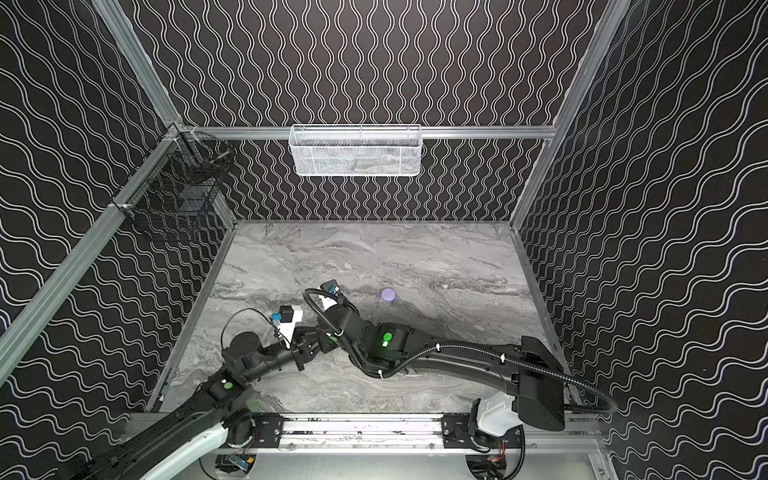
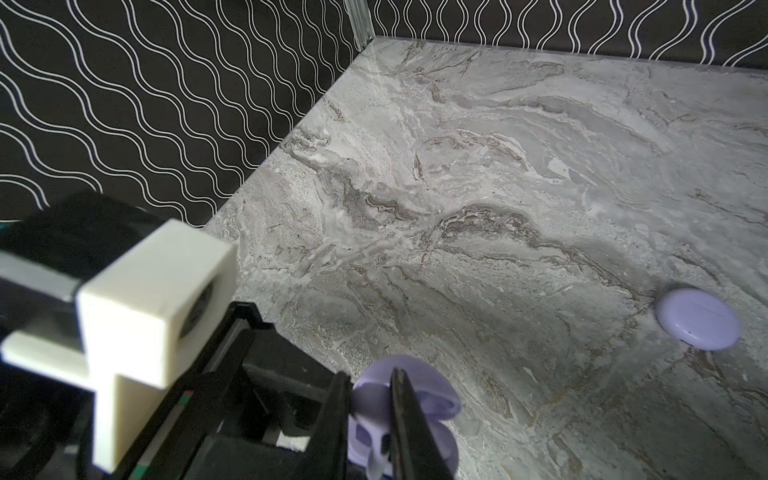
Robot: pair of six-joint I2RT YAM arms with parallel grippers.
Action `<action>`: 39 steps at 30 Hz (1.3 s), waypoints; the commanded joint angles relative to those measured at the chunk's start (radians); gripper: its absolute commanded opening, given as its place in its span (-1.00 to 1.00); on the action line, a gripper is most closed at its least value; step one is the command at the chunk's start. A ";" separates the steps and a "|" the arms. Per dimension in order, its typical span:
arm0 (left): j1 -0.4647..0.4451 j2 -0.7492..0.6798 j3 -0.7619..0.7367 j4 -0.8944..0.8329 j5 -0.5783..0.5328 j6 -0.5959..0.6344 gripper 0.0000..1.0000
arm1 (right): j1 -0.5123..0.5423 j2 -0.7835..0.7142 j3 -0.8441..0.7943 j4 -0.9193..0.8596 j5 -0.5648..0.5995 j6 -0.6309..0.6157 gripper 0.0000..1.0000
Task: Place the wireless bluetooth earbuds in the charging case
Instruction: 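Lower the earbud stem-first into the empty case slot with the right gripper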
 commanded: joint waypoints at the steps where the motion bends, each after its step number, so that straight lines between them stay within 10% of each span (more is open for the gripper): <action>1: 0.003 0.003 -0.002 0.039 0.006 -0.006 -0.70 | 0.002 0.008 -0.003 0.030 0.001 0.008 -0.66; 39: 0.002 -0.002 -0.009 0.067 0.026 -0.019 -0.70 | 0.001 0.006 -0.033 0.036 0.005 0.009 -0.66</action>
